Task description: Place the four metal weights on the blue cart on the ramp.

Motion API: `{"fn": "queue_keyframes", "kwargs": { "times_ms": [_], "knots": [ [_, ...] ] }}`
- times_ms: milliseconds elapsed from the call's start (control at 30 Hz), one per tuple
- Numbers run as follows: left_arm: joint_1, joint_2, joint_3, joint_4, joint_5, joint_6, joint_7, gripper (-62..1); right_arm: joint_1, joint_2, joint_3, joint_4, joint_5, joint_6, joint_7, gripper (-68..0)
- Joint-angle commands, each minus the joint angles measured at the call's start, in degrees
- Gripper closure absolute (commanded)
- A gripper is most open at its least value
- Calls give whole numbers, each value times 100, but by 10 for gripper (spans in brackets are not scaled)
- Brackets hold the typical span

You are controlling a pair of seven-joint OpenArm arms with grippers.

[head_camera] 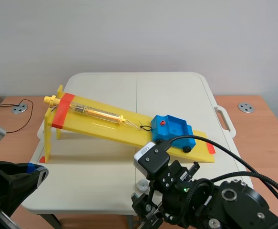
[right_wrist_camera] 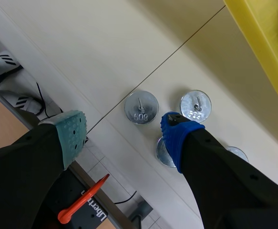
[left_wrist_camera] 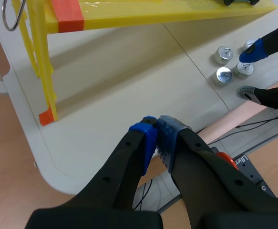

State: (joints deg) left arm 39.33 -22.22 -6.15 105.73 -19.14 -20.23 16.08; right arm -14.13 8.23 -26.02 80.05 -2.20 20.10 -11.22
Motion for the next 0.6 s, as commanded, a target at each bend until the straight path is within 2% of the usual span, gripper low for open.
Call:
{"fn": "queue_keyframes", "kwargs": {
  "times_ms": [0, 300, 567],
  "knots": [
    [-48, 46, -94, 380, -267, -162, -553, -34, 483, -142, -24, 337, 125, -258, 828, -344],
    [-46, 46, -94, 380, -267, -162, -551, -34, 743, -319, -223, -181, 90, -260, 914, -344],
    [-46, 46, -94, 380, -267, -162, -553, -34, 780, -317, -330, -328, 85, -258, 953, -329]
  ]
}}
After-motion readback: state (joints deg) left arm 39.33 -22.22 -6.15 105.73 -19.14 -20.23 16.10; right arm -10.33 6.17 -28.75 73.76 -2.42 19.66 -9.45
